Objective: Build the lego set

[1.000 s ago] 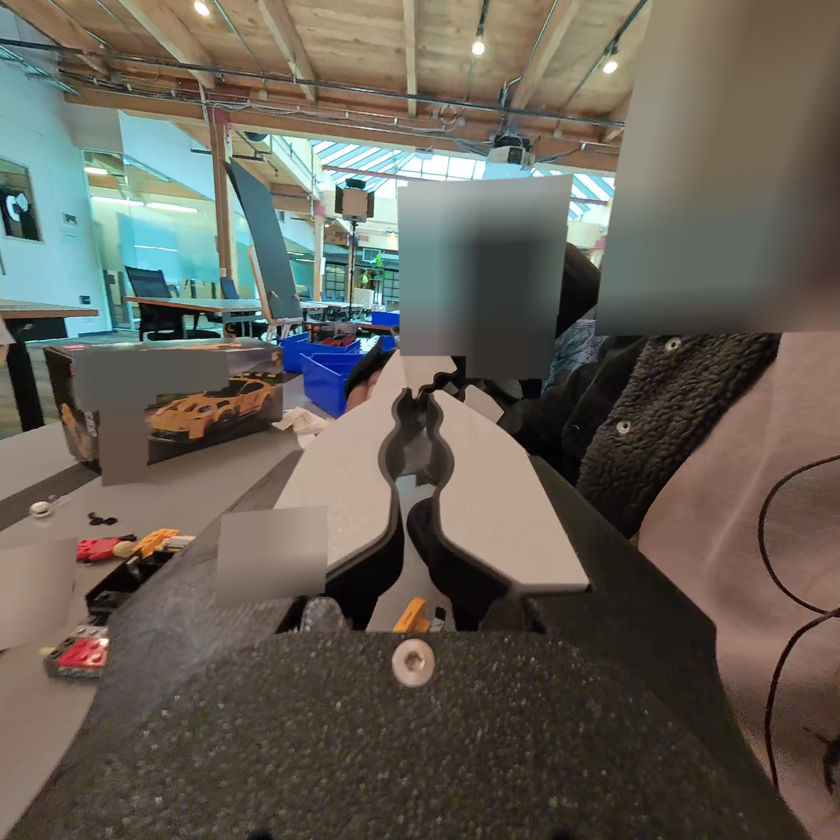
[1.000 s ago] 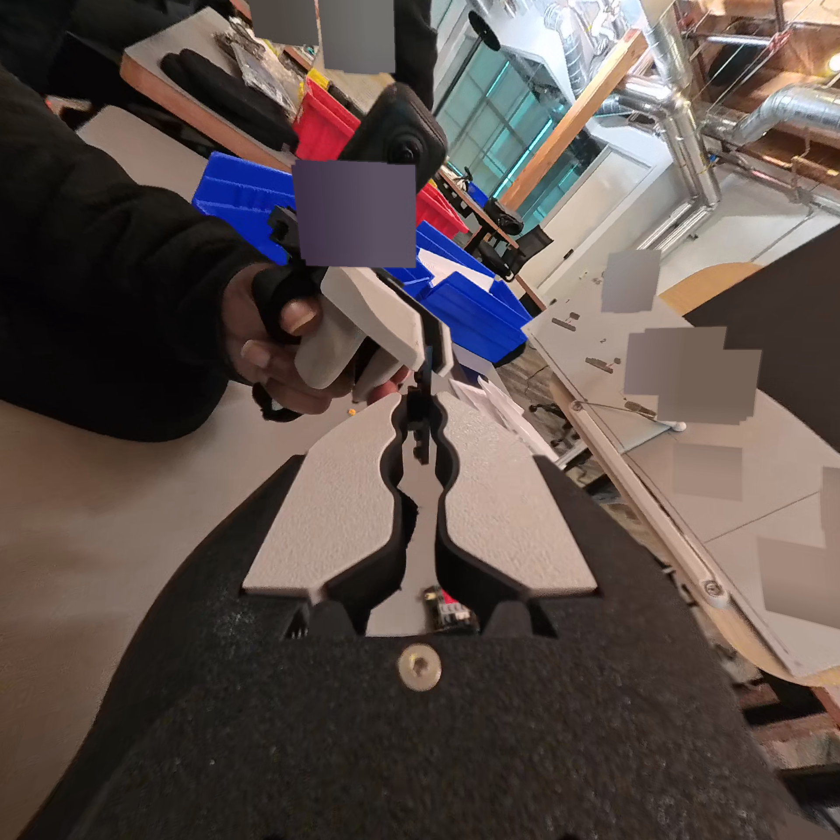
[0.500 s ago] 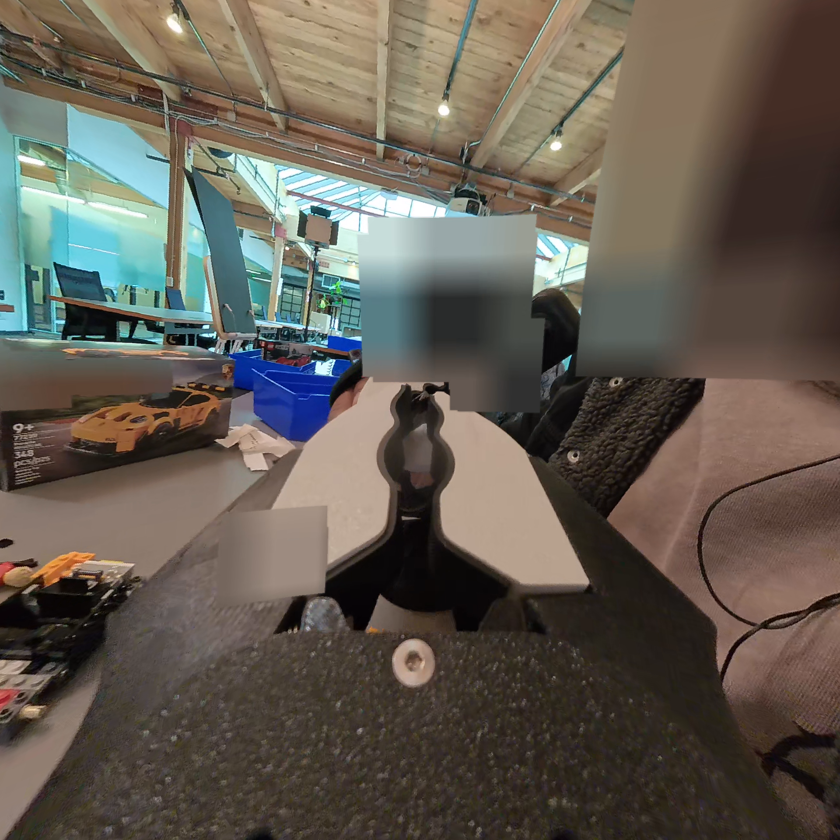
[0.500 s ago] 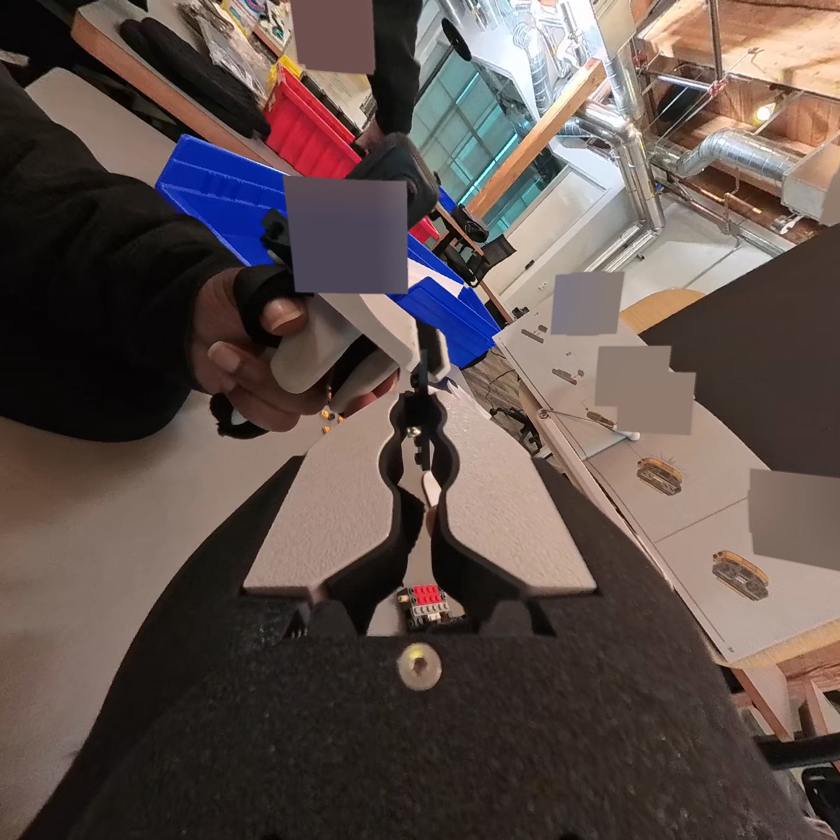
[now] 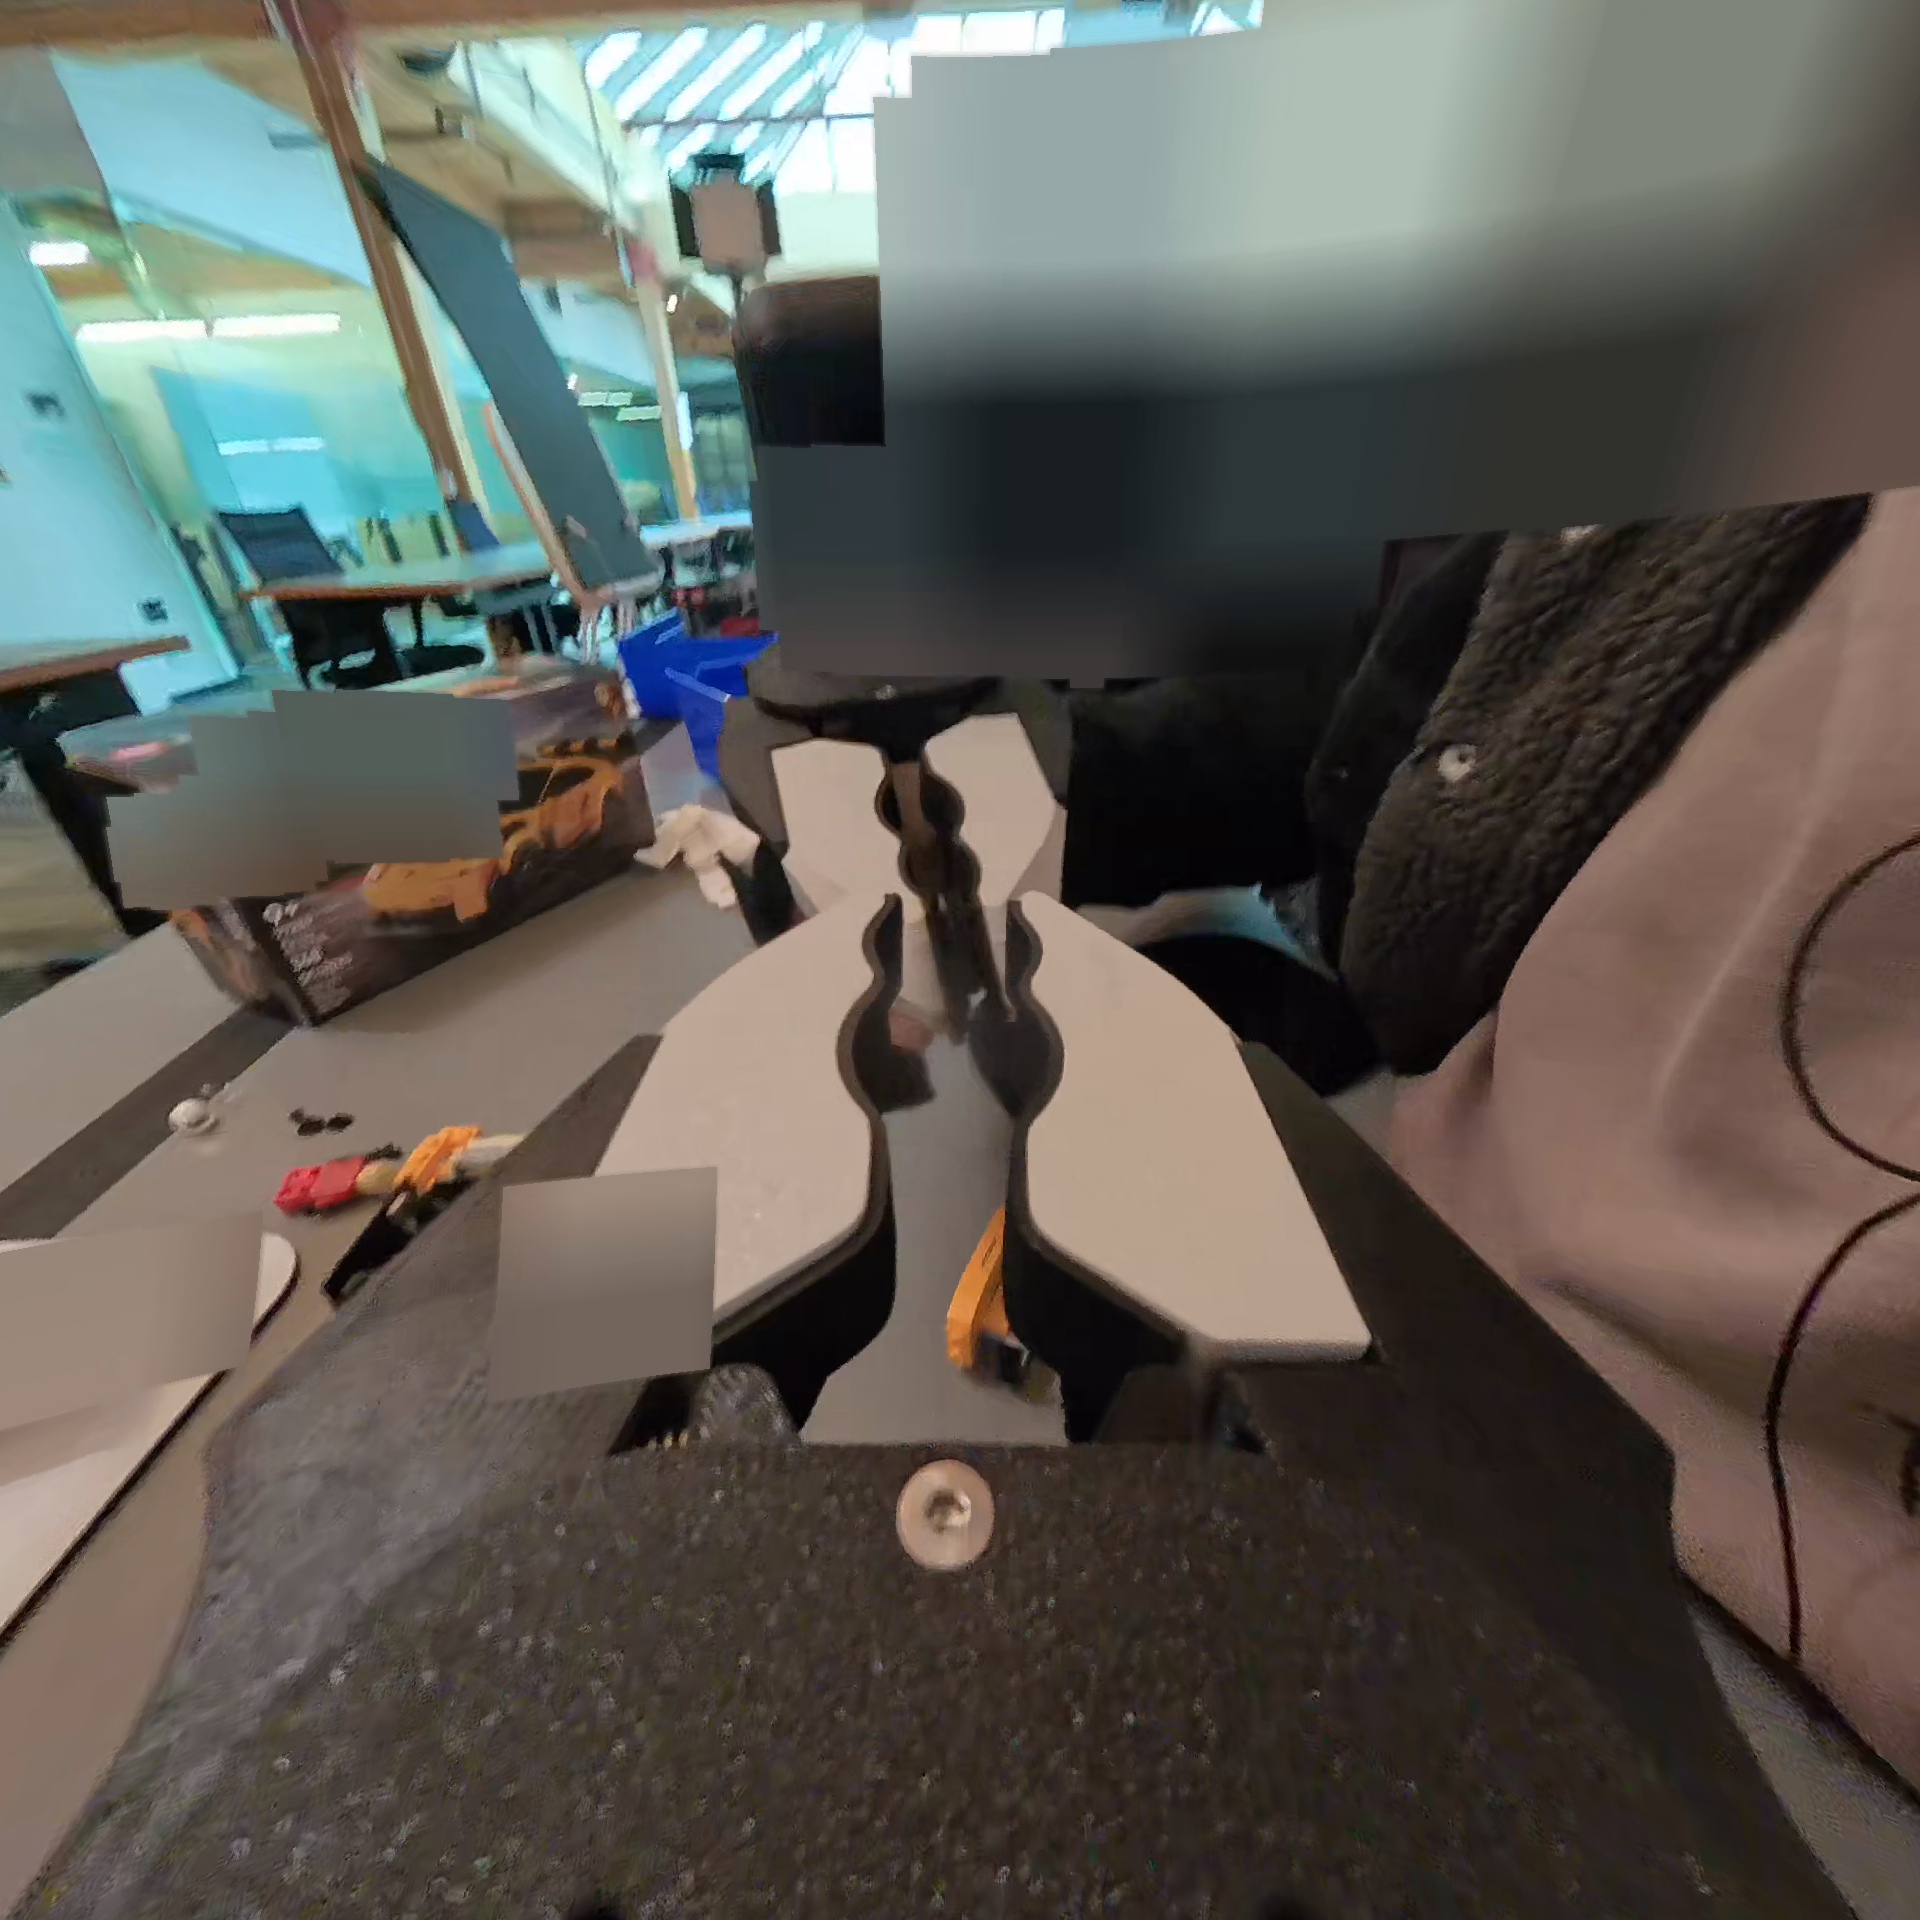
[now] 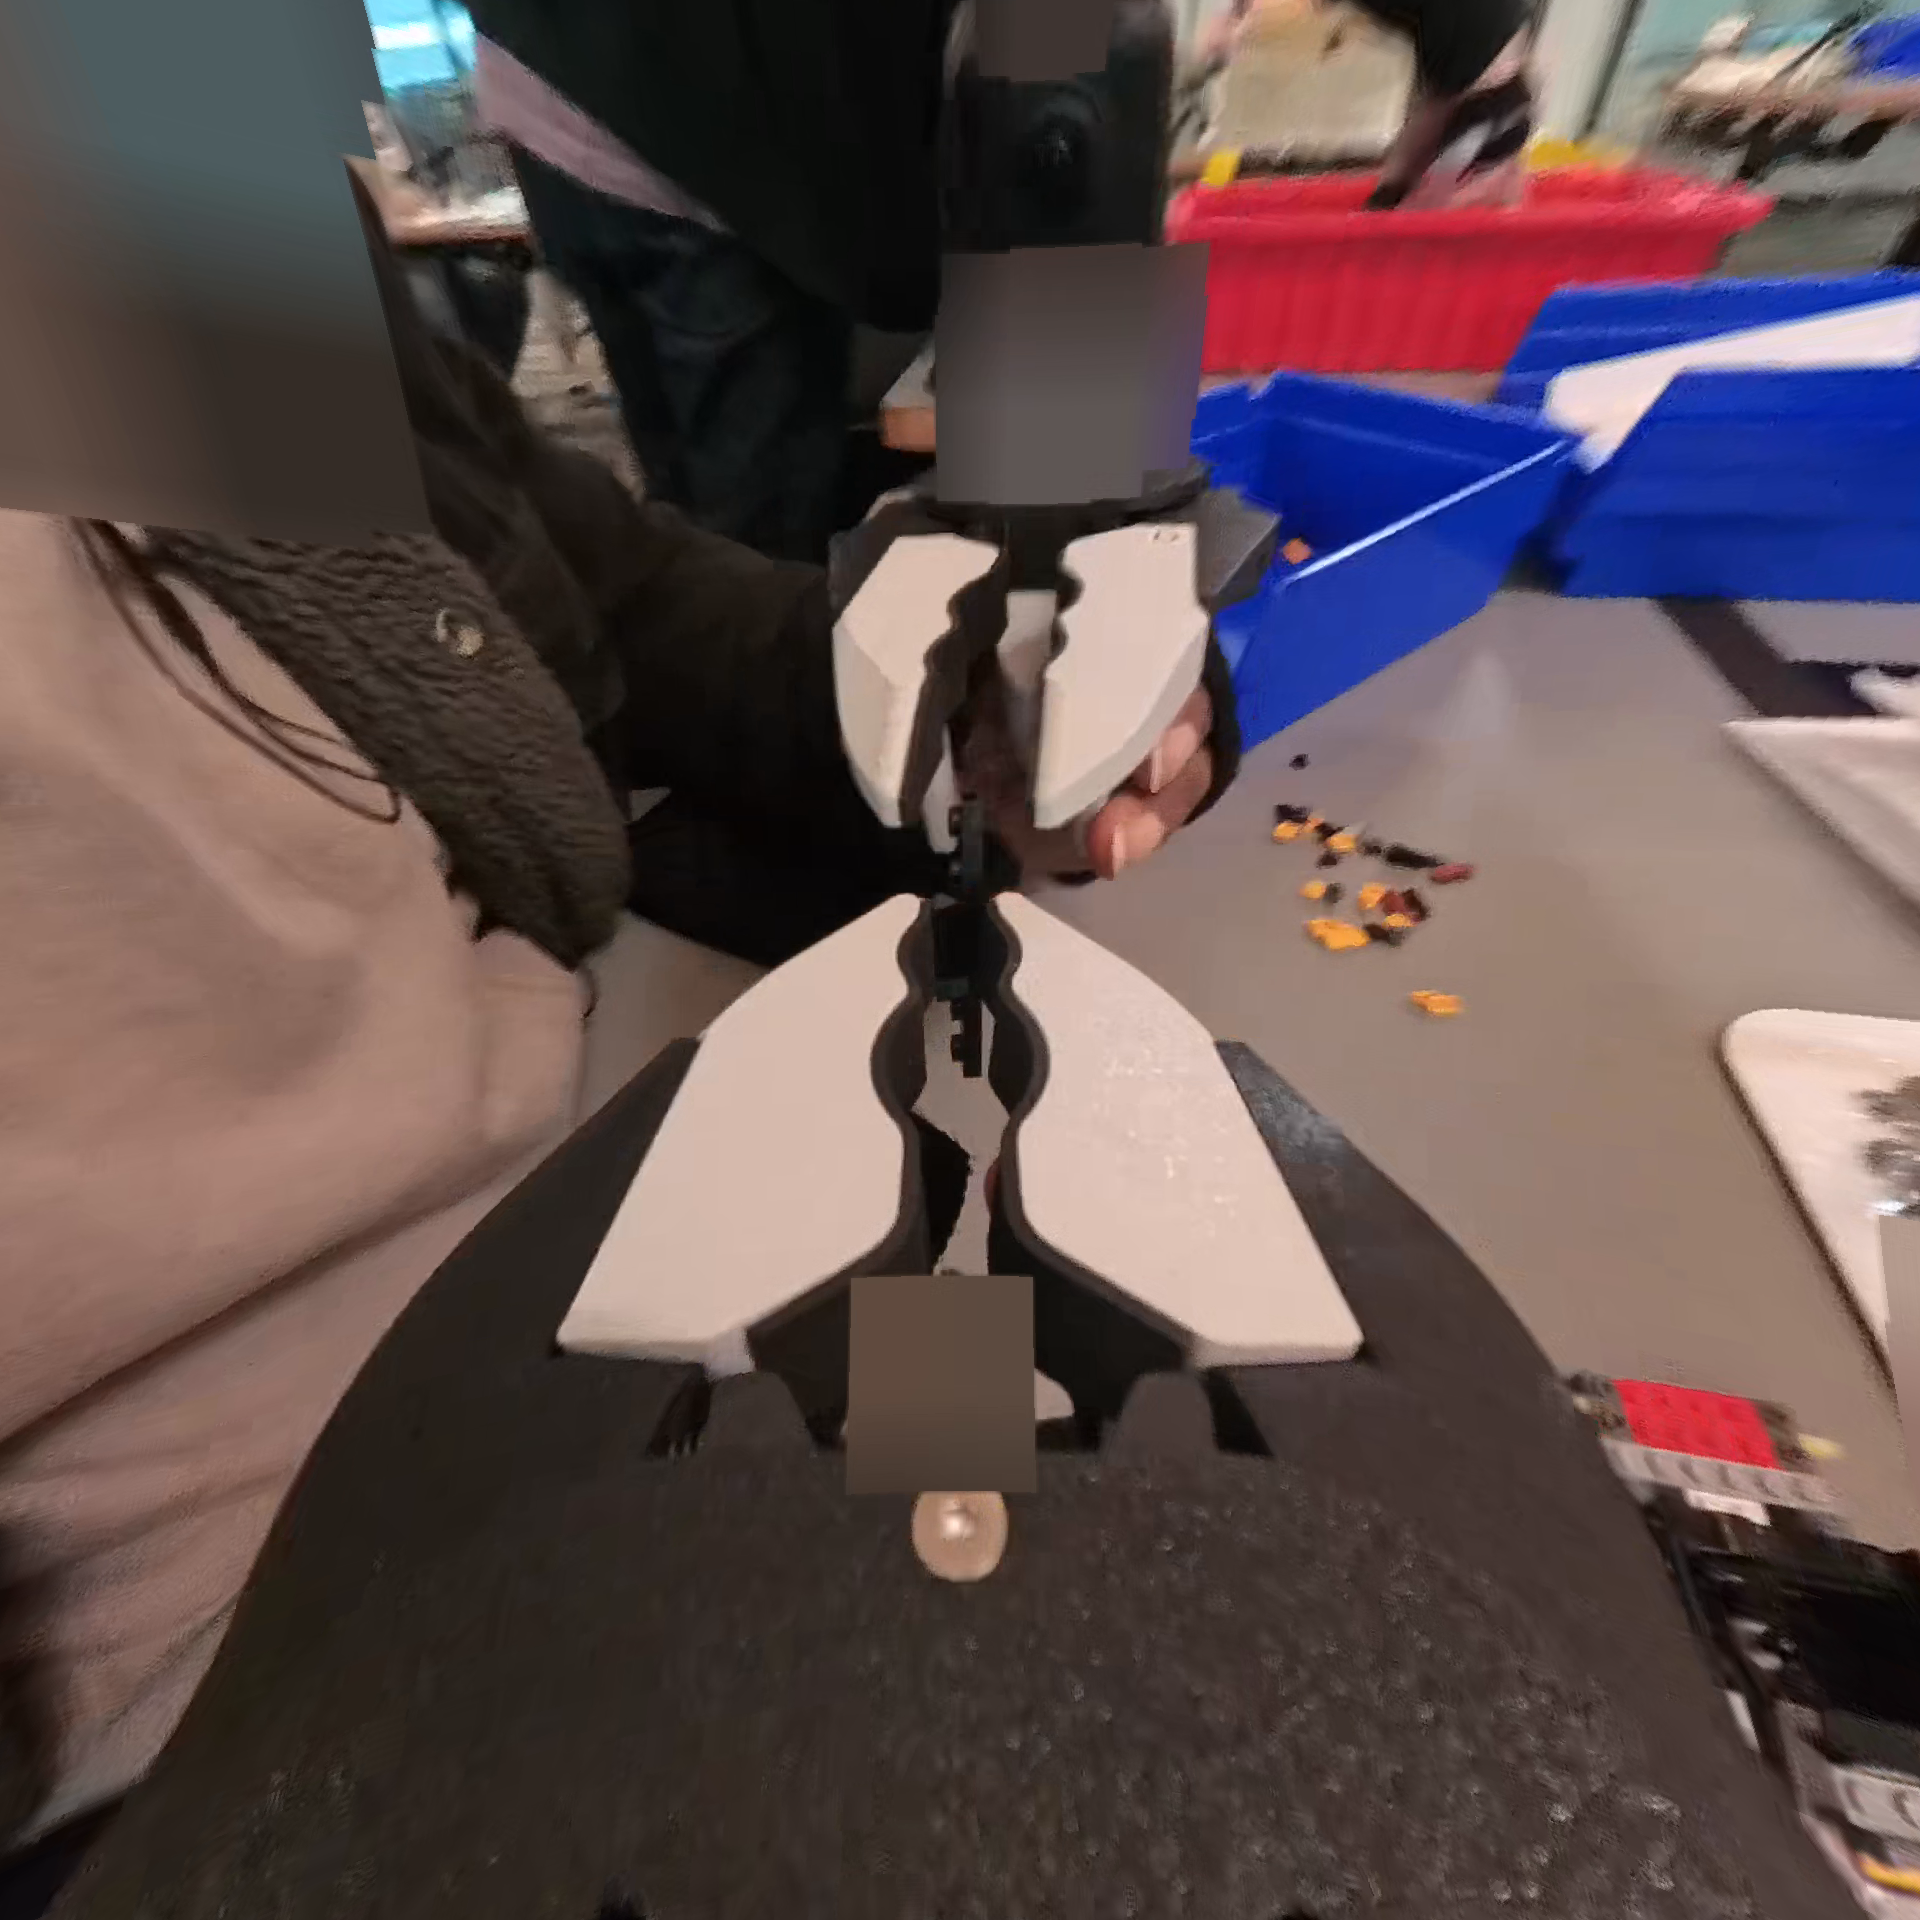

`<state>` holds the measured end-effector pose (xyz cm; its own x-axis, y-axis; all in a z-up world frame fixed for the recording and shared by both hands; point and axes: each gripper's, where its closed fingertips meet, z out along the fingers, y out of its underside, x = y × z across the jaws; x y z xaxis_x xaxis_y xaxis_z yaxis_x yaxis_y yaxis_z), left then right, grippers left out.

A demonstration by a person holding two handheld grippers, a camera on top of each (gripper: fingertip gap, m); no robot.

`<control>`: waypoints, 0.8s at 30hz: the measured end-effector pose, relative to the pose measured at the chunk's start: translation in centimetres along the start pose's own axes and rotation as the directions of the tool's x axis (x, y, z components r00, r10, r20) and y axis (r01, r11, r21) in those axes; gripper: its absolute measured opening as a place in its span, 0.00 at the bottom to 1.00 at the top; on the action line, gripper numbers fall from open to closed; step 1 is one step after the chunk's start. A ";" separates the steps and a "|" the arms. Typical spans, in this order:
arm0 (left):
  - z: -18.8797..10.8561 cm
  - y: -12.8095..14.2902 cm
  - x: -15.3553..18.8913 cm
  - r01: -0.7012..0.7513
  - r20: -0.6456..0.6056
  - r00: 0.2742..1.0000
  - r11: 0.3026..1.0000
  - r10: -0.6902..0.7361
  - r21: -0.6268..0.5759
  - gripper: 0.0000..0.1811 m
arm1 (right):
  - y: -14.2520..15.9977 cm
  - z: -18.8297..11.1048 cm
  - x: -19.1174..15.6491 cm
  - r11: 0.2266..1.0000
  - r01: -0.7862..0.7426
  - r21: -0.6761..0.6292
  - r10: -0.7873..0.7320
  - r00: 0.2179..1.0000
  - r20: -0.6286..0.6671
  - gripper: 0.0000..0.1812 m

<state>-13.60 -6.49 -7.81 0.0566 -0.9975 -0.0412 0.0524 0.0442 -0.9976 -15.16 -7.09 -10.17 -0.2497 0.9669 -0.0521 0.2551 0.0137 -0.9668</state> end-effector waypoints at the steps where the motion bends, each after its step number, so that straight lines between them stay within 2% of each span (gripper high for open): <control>1: 0.1 0.5 -0.3 0.003 0.019 1.000 0.999 -0.002 -0.033 0.09 | 0.4 0.0 0.1 0.999 0.006 -0.035 -0.005 1.000 0.011 0.04; 5: 0.6 1.8 -0.9 0.064 0.062 0.996 0.990 -0.057 -0.123 0.05 | 1.8 -0.2 0.9 0.982 0.038 -0.187 -0.036 0.999 0.011 0.04; 9: 0.7 2.7 -2.4 0.179 0.158 0.975 0.975 -0.157 -0.135 0.03 | 2.7 -0.7 2.5 0.955 0.025 -0.296 -0.036 0.999 -0.033 0.04; 12: 0.6 2.8 -3.9 0.317 0.219 0.928 0.948 -0.302 -0.034 0.03 | 2.8 -1.0 4.0 0.942 0.025 -0.335 -0.062 0.993 -0.101 0.04; 17: -0.1 3.2 -5.8 0.548 0.214 0.796 0.824 -0.567 0.143 0.03 | 3.2 -0.9 5.8 0.923 0.050 -0.381 -0.133 0.972 -0.193 0.08; 20: -0.1 3.7 -6.2 0.618 0.189 0.741 0.765 -0.644 0.183 0.03 | 3.5 -0.7 6.3 0.916 0.065 -0.397 -0.161 0.963 -0.216 0.08; 24: -0.3 3.8 -6.4 0.628 0.183 0.730 0.752 -0.658 0.201 0.03 | 3.6 -0.7 6.6 0.921 0.047 -0.387 -0.141 0.965 -0.219 0.08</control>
<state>-14.02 0.03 -11.35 0.1888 -0.7477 0.6366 0.2755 -0.5819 -0.7652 -15.21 -0.50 -13.85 -0.0724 0.9874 0.1408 0.5851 0.1564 -0.7957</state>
